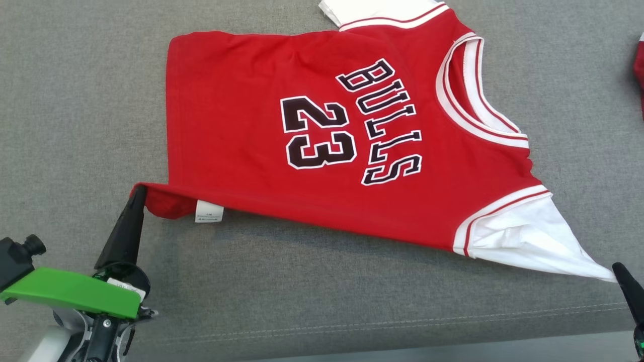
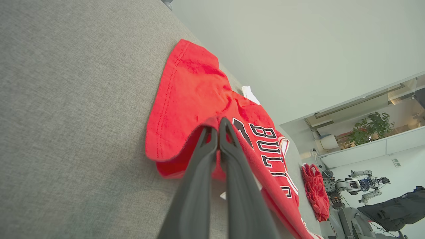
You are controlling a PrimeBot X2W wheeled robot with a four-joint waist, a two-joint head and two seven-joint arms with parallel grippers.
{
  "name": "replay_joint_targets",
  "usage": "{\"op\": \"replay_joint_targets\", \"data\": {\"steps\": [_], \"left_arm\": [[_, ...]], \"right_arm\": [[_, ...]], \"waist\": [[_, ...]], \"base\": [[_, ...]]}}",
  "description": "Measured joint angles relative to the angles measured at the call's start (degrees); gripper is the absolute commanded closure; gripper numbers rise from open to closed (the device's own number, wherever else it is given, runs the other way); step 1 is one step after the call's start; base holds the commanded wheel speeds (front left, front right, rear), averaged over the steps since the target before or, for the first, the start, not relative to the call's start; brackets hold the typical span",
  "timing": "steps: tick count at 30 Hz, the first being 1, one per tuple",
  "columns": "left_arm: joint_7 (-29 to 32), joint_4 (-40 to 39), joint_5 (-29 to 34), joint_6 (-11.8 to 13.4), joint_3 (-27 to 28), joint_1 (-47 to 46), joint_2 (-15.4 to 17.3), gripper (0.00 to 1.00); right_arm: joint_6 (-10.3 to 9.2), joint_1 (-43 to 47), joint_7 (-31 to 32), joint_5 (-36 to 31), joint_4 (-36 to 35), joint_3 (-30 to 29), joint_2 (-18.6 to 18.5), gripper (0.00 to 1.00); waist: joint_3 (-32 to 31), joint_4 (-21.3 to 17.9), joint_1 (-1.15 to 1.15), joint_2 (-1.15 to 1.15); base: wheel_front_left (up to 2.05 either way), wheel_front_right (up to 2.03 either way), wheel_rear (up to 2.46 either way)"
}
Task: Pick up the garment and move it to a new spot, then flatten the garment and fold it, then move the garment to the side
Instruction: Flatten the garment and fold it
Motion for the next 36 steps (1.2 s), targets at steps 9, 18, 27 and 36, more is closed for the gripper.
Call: {"op": "replay_joint_targets", "data": {"steps": [9,18,27,36], "left_arm": [[-0.03,-1.6,0.86,0.41,-2.09,2.28,0.32,1.0],[0.35,-4.21,0.81,0.6,-3.54,4.32,0.42,0.98],[2.53,-6.25,1.46,0.68,-4.59,2.51,1.04,0.91],[4.69,-6.24,2.89,1.18,-4.43,-1.69,1.97,0.91]], "right_arm": [[1.21,-0.3,-2.05,0.42,-3.01,-0.4,-0.05,1.0],[2.57,-6.08,-1.37,0.67,-10.2,3.37,-0.88,1.0],[2.44,-11.19,0.11,-1.22,-12.63,4.83,-4.02,1.0],[0.98,-17.59,0.7,-4.1,-11.62,4.34,-6.72,1.0]], "waist": [[1.27,2.38,0.0,0.0],[0.95,4.69,0.0,0.0],[2.59,5.37,0.0,0.0],[4.7,4.64,0.0,0.0]], "base": [[0.0,0.0,0.0],[0.0,0.0,0.0],[0.0,0.0,0.0],[0.0,0.0,0.0]]}}
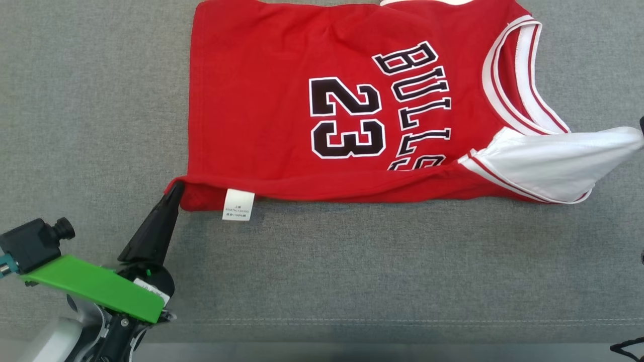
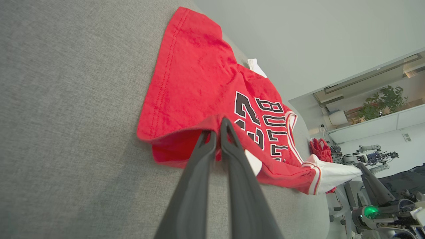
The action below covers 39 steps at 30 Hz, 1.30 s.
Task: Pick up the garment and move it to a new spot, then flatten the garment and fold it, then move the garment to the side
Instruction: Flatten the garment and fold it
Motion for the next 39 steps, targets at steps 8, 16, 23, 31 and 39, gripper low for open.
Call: {"op": "replay_joint_targets", "data": {"steps": [8,16,23,31,39], "left_arm": [[3.24,1.56,0.0,0.51,-0.43,-5.34,0.25,0.87],[6.6,4.09,0.59,0.68,-2.32,-10.01,0.23,0.78],[7.99,6.54,0.59,0.74,-2.94,-11.56,-0.23,0.79],[8.02,9.15,0.56,0.89,-3.21,-12.39,-2.18,0.76],[4.65,10.77,-0.02,0.91,-1.94,-12.05,-5.83,0.0]], "right_arm": [[-0.76,-4.93,0.21,-1.04,4.12,-0.32,-0.27,1.0],[-1.09,-9.85,0.34,-2.72,8.34,0.34,-0.45,1.0],[-1.45,-12.13,0.34,-3.48,11.2,0.77,-0.45,1.0],[-1.51,-13.07,-0.1,-4.59,14.12,0.63,-0.37,0.95],[-1.51,-14.07,-5.32,-8.18,16.27,-1.77,-0.42,0.0]], "waist": [[2.03,-0.08,0.0,0.0],[3.44,0.53,0.0,0.0],[3.7,0.42,0.0,0.0],[3.45,0.23,0.0,0.0],[1.67,0.12,0.0,0.0]], "base": [[0.0,0.0,0.0],[0.0,0.0,0.0],[0.0,0.0,0.0],[0.0,0.0,0.0],[0.0,0.0,0.0]]}}
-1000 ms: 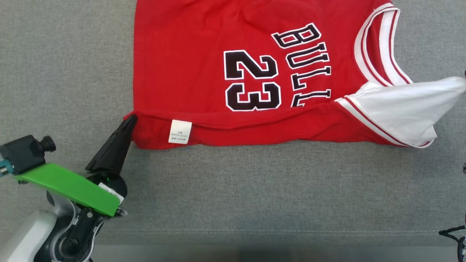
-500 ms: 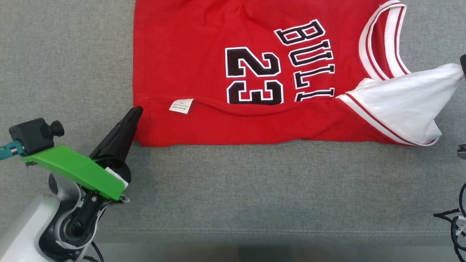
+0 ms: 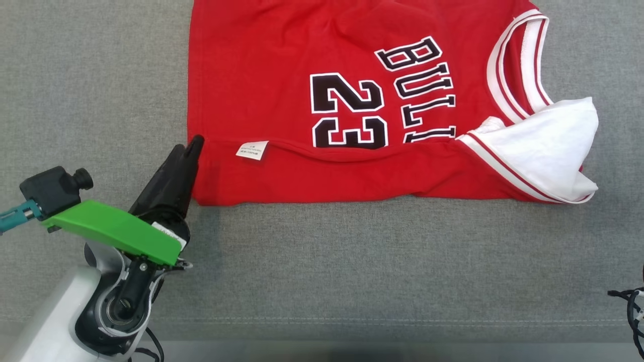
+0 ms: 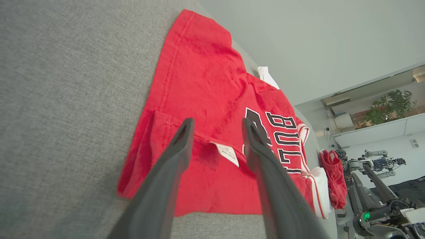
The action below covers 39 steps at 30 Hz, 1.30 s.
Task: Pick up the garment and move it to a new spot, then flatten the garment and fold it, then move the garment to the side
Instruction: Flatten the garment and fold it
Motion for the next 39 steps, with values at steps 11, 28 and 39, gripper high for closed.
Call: {"op": "replay_joint_targets", "data": {"steps": [11,28,39], "left_arm": [[-3.78,0.38,-3.6,0.0,-0.05,7.27,-4.89,0.0],[-4.0,3.88,-7.12,0.01,0.22,9.55,-5.97,0.0],[-4.0,5.65,-7.11,-0.27,0.48,9.21,-6.02,0.0]], "right_arm": [[1.74,6.34,-2.58,0.3,-0.2,4.38,4.95,0.0],[2.52,16.51,-5.43,1.53,1.7,9.71,5.91,0.0],[2.54,18.97,-8.77,4.01,2.92,10.61,6.04,0.0]], "waist": [[-3.39,0.33,0.0,0.0],[-1.94,-1.54,0.0,0.0],[-1.52,-2.13,0.0,0.0]], "base": [[0.0,0.0,0.0],[0.0,0.0,0.0],[0.0,0.0,0.0]]}}
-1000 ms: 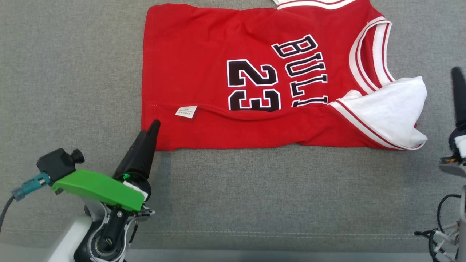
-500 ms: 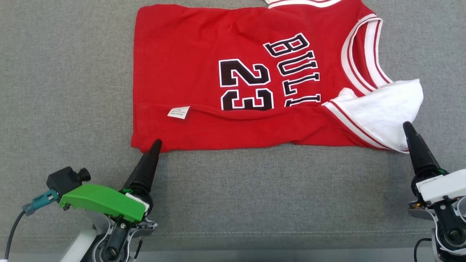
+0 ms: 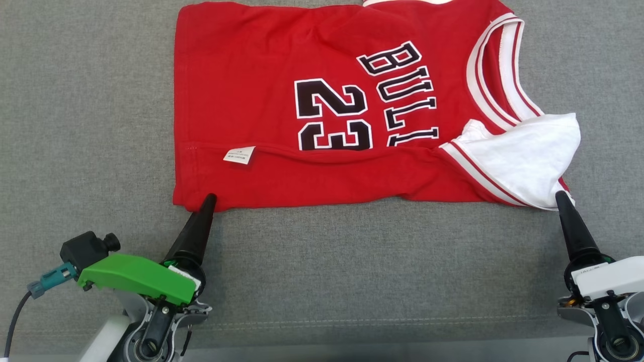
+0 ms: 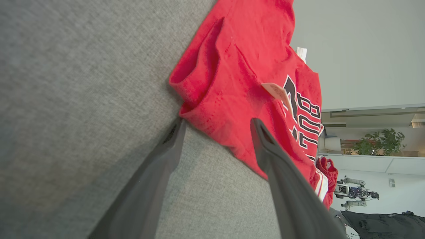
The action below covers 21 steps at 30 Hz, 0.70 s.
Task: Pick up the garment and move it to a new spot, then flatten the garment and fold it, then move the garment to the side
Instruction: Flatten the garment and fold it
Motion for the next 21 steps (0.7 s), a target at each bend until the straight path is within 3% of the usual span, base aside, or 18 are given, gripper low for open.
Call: {"op": "replay_joint_targets", "data": {"steps": [11,21], "left_arm": [[-0.01,1.35,0.0,-0.57,0.02,-1.53,-0.8,0.0],[0.83,3.01,0.05,-1.31,-1.4,-3.73,-2.38,0.0]], "right_arm": [[0.48,0.88,-1.74,1.99,1.9,1.52,-0.07,0.0],[0.56,-4.4,-2.99,1.87,5.0,1.62,-0.19,0.0]], "waist": [[0.21,-0.16,0.0,0.0],[0.22,1.23,0.0,0.0]], "base": [[0.0,0.0,0.0],[0.0,0.0,0.0]]}}
